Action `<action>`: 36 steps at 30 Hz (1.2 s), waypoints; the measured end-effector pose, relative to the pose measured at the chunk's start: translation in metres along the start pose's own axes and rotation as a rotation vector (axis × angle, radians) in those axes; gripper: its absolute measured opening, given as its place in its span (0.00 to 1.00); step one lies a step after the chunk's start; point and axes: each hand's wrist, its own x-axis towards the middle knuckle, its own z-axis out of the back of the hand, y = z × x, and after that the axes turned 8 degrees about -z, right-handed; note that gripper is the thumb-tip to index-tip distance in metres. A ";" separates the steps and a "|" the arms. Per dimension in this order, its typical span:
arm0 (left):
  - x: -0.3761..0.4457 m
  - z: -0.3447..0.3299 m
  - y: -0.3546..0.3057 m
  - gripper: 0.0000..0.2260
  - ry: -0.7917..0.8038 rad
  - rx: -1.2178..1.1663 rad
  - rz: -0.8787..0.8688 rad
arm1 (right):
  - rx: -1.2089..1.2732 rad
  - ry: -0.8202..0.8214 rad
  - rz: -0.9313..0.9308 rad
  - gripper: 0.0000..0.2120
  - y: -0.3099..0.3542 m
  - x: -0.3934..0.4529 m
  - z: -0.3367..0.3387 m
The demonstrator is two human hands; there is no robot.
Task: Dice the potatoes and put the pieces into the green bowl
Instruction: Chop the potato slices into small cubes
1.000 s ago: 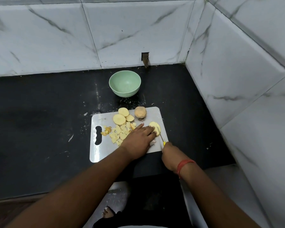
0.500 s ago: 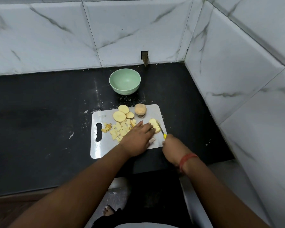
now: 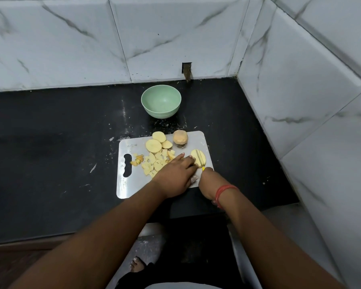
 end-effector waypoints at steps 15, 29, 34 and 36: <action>0.001 -0.005 0.003 0.20 -0.001 -0.003 0.006 | 0.080 -0.056 -0.009 0.09 -0.048 -0.039 -0.014; -0.005 -0.008 0.004 0.26 -0.039 -0.024 -0.018 | -0.121 0.065 -0.101 0.22 0.014 0.013 0.007; -0.004 -0.009 0.002 0.24 -0.079 0.028 -0.046 | -0.059 0.043 -0.045 0.18 0.013 0.009 0.001; -0.004 -0.011 0.001 0.24 -0.075 0.038 -0.041 | -0.044 0.014 0.013 0.17 0.007 0.005 -0.002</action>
